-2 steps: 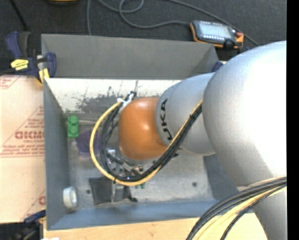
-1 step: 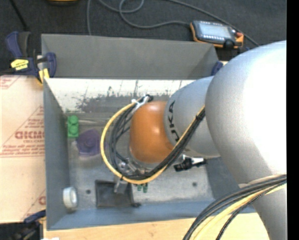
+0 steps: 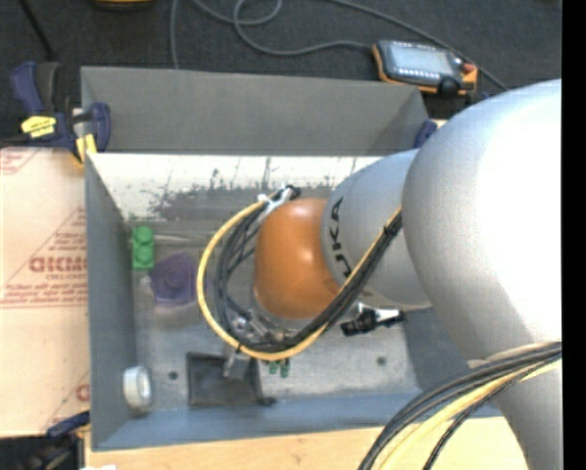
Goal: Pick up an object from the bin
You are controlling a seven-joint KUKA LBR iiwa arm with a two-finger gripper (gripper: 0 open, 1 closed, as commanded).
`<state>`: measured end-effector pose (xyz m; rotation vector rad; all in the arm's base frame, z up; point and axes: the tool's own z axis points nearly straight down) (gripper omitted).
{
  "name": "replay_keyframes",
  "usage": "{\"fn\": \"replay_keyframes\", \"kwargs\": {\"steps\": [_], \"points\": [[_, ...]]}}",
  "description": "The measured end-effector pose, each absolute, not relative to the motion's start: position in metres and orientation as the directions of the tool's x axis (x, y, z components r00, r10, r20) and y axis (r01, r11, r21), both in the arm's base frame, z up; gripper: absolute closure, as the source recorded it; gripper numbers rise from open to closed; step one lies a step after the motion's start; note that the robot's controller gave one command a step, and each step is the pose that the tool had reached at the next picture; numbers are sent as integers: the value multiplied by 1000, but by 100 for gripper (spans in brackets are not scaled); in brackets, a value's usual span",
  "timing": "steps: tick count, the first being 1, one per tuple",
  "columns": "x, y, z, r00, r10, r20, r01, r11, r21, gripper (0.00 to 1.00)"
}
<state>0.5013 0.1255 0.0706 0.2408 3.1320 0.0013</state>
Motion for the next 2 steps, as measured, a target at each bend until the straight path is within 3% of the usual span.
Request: {"fn": "replay_keyframes", "kwargs": {"steps": [2], "points": [[501,125,88,-988,154,1,154,988,1,100]]}}
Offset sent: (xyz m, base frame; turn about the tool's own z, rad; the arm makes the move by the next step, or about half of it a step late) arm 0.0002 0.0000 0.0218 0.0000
